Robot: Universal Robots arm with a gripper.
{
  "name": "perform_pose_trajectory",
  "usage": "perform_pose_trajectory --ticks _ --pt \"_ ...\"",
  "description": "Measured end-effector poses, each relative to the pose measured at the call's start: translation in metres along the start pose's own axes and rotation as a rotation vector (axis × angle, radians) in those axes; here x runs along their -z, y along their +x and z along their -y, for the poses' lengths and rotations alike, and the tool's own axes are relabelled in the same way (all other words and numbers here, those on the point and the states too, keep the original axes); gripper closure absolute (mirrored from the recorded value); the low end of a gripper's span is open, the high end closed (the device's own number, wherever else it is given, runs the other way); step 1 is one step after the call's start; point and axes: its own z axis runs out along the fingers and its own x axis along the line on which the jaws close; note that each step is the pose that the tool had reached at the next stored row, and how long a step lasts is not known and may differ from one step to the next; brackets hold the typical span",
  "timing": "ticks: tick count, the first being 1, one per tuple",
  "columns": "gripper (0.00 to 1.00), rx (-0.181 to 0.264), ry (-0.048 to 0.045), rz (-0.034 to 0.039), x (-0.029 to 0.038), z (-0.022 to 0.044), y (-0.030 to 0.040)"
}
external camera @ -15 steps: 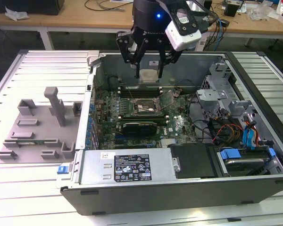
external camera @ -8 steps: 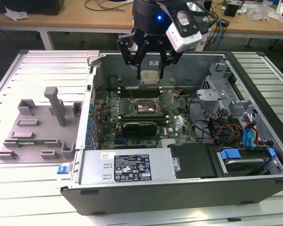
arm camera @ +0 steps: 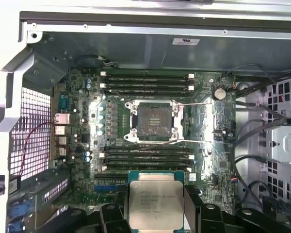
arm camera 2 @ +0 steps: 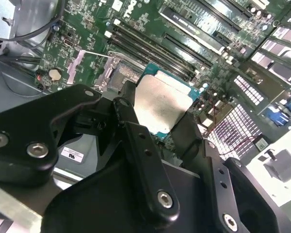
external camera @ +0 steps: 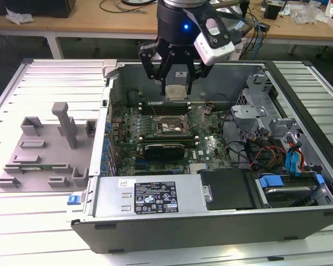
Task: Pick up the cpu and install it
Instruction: 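Pick up the cpu and move it towards the insertion slot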
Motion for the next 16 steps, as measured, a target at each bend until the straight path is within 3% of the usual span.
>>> perform_pose_trajectory --ticks 6,12,16 --pt "0.45 0.000 0.0001 -0.0001 -0.0115 -0.0031 0.0002" --pt "0.45 0.000 0.0003 -0.0003 -0.0227 -0.0167 -0.0005" --pt "0.45 0.000 0.0002 -0.0004 -0.0303 -0.0201 -0.0004"
